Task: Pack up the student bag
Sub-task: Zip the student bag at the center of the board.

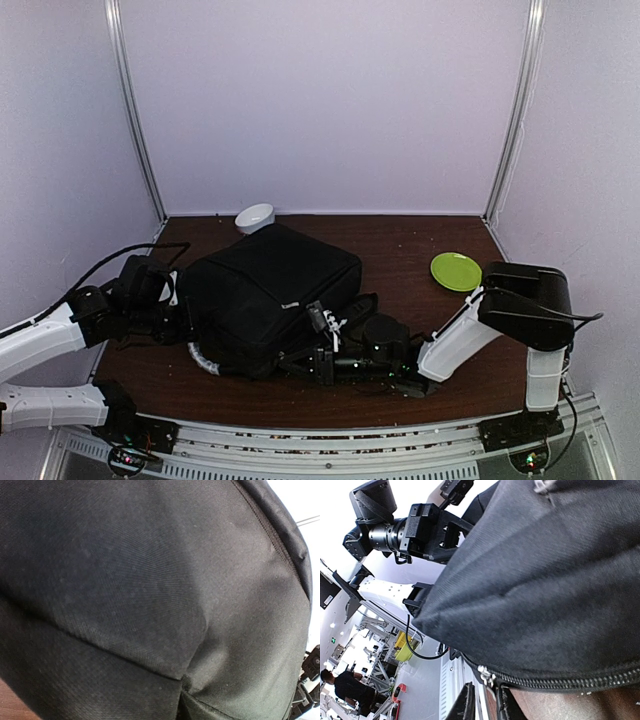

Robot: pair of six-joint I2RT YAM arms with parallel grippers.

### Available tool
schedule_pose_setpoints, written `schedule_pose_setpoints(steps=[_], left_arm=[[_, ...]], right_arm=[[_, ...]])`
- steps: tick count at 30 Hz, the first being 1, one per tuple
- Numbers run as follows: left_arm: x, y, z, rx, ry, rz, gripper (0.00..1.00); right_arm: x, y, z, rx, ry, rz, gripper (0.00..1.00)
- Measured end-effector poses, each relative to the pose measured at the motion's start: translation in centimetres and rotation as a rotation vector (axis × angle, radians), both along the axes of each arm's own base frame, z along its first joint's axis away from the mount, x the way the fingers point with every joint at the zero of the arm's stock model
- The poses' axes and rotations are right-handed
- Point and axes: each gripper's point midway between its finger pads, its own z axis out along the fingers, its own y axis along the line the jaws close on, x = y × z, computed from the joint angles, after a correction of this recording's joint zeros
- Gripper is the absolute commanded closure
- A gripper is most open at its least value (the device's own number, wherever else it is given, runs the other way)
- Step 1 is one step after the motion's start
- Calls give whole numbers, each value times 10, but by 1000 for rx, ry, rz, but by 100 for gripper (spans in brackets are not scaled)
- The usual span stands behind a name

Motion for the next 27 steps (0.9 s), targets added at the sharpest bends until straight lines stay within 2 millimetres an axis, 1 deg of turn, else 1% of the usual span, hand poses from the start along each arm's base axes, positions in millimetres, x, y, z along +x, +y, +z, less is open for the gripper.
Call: schedule_pose_setpoints(steps=[3,7,16,27], left_arm=[[0,0,0,0,0,-1,100],[0,0,0,-1,1,-1,100],[0,0,0,-1,1,-2,100],[0,0,0,-2,1,-2,100]], right_arm=[[0,0,3,10,-1,0,77],[0,0,2,10,-1,0,74],[-2,1,1,3,2,5,78],[-2,7,-5,-38,11,8,79]])
